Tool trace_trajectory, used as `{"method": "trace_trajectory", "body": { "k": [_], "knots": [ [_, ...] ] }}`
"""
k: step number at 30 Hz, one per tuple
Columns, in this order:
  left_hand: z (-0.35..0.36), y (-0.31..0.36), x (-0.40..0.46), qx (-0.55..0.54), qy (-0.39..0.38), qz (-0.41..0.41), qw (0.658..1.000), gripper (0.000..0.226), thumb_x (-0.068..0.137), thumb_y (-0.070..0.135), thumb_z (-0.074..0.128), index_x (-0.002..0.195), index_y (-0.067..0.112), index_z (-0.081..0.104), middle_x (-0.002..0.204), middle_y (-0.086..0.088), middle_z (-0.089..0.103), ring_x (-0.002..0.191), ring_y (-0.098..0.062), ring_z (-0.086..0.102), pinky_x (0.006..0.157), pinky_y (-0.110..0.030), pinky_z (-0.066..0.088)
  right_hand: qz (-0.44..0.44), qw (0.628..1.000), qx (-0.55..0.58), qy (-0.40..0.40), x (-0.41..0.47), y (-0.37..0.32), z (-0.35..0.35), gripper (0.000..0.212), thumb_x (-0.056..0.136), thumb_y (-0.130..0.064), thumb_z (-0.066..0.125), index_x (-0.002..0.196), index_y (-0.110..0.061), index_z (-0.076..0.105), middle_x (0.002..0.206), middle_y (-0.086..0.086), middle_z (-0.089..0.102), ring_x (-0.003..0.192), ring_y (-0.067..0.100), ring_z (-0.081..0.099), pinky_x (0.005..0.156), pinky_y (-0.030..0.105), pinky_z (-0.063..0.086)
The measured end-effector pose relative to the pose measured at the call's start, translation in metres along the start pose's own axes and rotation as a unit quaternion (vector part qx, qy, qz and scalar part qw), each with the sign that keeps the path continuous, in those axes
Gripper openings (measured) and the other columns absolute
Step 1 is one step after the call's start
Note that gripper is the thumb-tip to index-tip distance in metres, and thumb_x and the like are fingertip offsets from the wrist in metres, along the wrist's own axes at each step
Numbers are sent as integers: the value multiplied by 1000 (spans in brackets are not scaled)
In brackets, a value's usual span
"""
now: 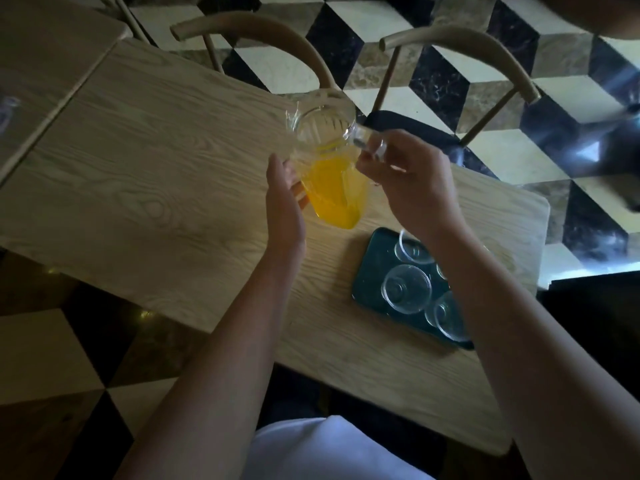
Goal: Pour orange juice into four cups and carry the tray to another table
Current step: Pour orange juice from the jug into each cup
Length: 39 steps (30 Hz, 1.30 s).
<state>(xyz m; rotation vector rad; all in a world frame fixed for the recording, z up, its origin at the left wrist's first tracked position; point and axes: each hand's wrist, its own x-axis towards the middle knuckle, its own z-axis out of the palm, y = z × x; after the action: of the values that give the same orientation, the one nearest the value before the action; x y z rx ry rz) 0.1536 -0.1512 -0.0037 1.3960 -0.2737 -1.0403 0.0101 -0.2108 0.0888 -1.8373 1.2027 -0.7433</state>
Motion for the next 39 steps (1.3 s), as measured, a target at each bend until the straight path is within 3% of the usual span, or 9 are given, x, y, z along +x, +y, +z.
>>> {"method": "trace_trajectory", "body": {
  "k": [4,7,16,21,24,26,29,34,39],
  "knots": [
    [26,17,-50,29,-29,40,998,83,85,74,24,147,23,45,116,18,61,113,0,54,95,-33,44,-27,999,-12,38,-32,-24,-46,18,81,-21,74,91,-7,70,86,-3,72,81,10,68,73,22,52],
    [51,19,-96,36,-70,43,996,82,86,74,22,143,23,50,133,2,63,122,-14,57,106,-44,43,-45,998,8,44,-64,-33,-84,17,85,-18,71,92,-2,69,82,0,72,69,-3,64,63,10,45],
    [123,-43,-223,15,-141,38,989,66,91,70,29,131,28,61,127,4,69,114,-11,65,100,-40,49,-41,996,57,63,-175,5,-197,17,88,-12,70,92,4,67,81,15,72,72,14,73,71,34,57],
    [136,-88,-242,-10,-151,-31,988,68,91,69,32,131,23,60,125,-3,70,115,-19,66,100,-42,49,-13,998,27,64,-209,42,-212,22,90,-12,67,91,9,61,85,27,65,67,11,66,60,17,49],
    [142,-124,-263,-18,-176,-92,980,68,92,73,27,121,26,65,119,-2,73,110,-20,69,91,-39,51,23,999,14,47,-235,73,-218,16,91,-16,66,90,-1,62,79,15,63,66,12,63,65,30,51],
    [139,-148,-271,-49,-175,-150,972,75,91,77,25,125,22,63,122,-6,72,114,-24,67,96,-42,50,43,998,-1,39,-248,94,-219,9,91,-20,66,85,-14,62,70,-5,60,60,4,59,63,33,50],
    [127,-177,-278,-96,-184,-238,949,85,89,79,24,133,15,59,130,-13,67,122,-31,61,108,-50,42,64,997,-25,34,-267,121,-216,10,89,-28,64,82,-23,59,65,-14,58,57,1,54,60,35,49],
    [113,-208,-288,-63,-197,-306,929,86,87,82,22,133,21,60,134,-7,65,127,-28,56,112,-49,35,88,994,-52,29,-293,148,-200,12,92,-28,60,83,-22,56,70,-4,56,68,30,59,63,49,50],
    [107,-216,-281,-80,-187,-360,911,86,85,83,27,135,19,58,133,-10,65,126,-28,58,110,-48,38,99,989,-97,44,-294,155,-185,12,96,-20,60,91,-9,60,75,6,61,70,29,59,65,49,51]
  ]
}}
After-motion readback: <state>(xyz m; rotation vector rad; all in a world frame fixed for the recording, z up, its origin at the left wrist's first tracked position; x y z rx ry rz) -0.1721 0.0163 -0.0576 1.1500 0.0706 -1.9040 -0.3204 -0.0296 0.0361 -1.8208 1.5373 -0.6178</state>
